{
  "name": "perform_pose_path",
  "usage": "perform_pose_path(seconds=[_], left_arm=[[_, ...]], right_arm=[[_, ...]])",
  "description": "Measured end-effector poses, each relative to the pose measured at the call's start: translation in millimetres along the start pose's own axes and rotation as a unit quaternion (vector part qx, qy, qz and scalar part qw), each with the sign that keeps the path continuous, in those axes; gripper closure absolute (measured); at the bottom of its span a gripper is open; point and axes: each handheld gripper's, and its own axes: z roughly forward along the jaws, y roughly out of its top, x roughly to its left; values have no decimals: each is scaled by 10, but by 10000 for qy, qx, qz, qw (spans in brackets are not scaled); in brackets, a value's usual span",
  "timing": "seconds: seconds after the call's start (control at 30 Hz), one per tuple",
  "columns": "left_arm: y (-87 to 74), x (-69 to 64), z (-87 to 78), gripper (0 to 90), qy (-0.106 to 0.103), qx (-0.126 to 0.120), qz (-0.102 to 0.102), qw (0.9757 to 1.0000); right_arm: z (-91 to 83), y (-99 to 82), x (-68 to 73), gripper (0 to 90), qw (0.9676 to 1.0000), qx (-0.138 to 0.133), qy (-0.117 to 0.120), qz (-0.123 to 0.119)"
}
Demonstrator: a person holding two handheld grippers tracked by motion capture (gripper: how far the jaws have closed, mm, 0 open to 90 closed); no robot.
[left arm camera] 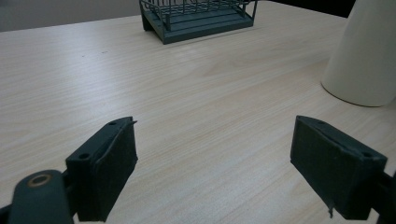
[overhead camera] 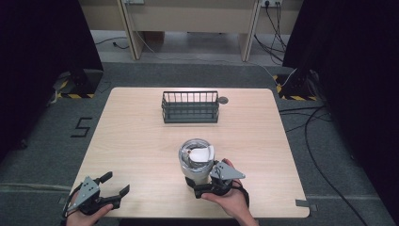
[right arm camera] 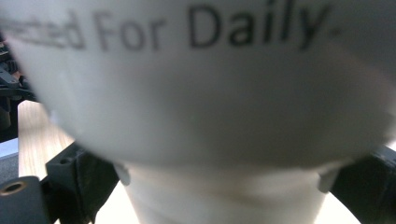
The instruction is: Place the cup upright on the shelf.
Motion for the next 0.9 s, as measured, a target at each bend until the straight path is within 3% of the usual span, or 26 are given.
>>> perform_pose_path(seconds=[0.6, 0.9], left_arm=[[1, -15, 9, 139, -62, 50, 75, 9999], [5, -20, 7, 139, -91, 48, 125, 9999]], right_arm=[[94, -24, -10, 61, 9999, -103, 38, 2], [84, -59, 21, 94, 9996, -244, -135, -47]])
